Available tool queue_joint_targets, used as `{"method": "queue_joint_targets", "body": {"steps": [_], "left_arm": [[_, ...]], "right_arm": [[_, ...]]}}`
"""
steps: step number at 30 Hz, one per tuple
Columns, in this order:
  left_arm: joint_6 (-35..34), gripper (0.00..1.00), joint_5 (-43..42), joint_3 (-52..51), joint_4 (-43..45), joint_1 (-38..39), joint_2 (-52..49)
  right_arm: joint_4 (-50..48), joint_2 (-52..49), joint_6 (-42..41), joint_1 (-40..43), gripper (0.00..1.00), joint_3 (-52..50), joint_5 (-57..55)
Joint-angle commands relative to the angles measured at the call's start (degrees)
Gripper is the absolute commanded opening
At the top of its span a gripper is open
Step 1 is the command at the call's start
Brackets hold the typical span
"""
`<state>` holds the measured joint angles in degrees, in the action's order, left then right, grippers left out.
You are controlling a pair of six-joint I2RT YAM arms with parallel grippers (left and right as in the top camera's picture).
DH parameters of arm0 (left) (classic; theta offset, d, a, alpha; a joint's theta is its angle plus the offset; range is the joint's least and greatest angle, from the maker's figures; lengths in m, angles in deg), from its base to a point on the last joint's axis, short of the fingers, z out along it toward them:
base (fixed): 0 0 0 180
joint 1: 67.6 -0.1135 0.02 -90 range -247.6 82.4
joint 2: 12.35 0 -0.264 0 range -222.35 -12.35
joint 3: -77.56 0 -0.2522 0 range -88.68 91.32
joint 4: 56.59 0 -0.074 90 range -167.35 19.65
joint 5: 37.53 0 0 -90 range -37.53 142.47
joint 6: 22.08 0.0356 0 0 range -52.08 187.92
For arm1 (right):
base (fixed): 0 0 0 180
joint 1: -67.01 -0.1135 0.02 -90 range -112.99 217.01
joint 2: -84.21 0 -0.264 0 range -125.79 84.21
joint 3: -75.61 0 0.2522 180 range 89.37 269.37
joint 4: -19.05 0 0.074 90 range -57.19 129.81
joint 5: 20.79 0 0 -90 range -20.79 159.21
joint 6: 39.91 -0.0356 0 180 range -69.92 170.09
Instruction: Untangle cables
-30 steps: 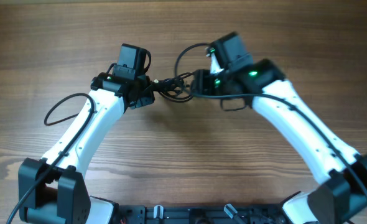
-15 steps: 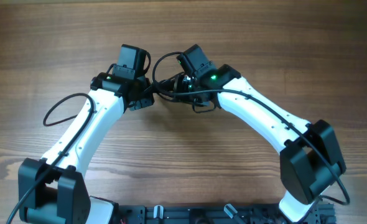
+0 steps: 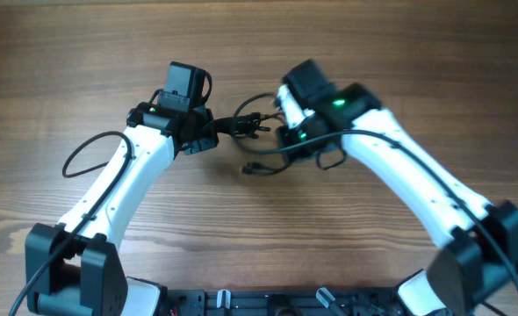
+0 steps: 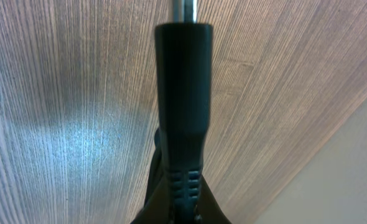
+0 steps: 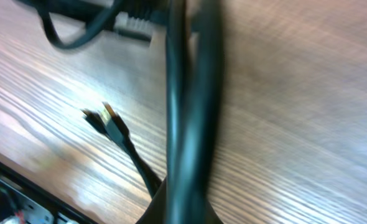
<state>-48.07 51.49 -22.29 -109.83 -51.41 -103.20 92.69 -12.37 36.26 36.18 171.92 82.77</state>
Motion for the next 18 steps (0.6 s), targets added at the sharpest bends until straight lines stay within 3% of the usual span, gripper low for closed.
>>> {"method": "queue_joint_targets", "body": {"steps": [1, 2, 7, 8, 10, 14, 18], "left_arm": [[-4.7, 0.04, 0.4, 0.7, 0.3, -0.5, 0.9], [1.4, 0.04, 0.2, 0.7, 1.5, -0.5, 0.9], [54.3, 0.04, -12.4, 0.7, 15.9, -0.5, 0.9], [61.2, 0.04, -14.4, 0.7, 17.7, -0.6, 0.9], [69.5, 0.04, -13.8, 0.7, 18.8, -0.9, 0.9], [97.7, 0.04, -12.8, 0.7, 22.1, -1.6, 0.9], [109.7, 0.04, -21.8, 0.7, 27.3, -1.6, 0.9]], "right_arm": [[-2.9, 5.6, -3.6, 7.0, 0.04, 0.7, -0.3], [-4.6, 6.1, -4.4, 9.0, 0.04, 0.7, 1.9], [-8.0, 6.1, -4.2, 10.2, 0.04, 0.7, 5.8], [-8.0, 6.1, -4.1, 10.2, 0.04, 0.7, 5.8], [-8.0, 6.1, -1.0, 10.3, 0.04, 0.7, 7.6], [-2.6, 6.3, 14.6, 11.7, 0.04, 0.7, 13.5], [1.6, 6.3, 21.4, 11.7, 0.04, 0.7, 13.5]]}}
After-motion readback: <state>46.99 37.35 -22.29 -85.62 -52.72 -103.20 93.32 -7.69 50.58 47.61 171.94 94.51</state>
